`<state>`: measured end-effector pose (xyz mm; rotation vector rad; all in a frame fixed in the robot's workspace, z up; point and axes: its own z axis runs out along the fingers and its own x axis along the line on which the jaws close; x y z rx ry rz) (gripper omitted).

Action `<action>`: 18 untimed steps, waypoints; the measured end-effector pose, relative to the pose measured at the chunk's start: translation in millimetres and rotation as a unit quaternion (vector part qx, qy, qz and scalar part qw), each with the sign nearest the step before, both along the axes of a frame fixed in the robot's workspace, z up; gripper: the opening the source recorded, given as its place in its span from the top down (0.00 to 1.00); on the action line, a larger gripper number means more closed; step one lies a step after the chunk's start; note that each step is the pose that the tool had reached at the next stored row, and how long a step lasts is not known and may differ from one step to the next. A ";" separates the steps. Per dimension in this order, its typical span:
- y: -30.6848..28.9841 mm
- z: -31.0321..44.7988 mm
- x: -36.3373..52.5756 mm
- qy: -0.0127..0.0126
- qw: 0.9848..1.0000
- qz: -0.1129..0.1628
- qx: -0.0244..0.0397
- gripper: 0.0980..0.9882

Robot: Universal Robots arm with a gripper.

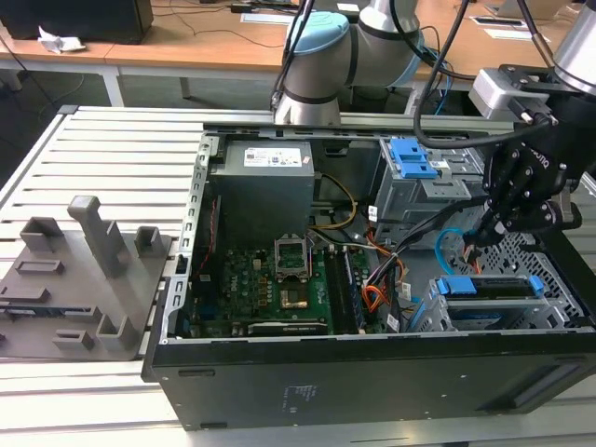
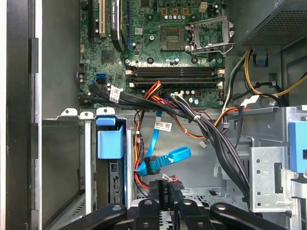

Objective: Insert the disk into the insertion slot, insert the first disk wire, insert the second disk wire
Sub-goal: 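Insert the first disk wire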

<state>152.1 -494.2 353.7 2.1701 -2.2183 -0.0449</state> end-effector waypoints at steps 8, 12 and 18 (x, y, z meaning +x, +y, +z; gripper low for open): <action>0.0 0.0 0.0 0.000 1.000 0.000 0.000 0.93; 0.2 0.0 5.5 0.000 1.000 0.000 0.000 0.93; 0.3 0.0 14.4 0.000 1.000 0.000 0.000 0.93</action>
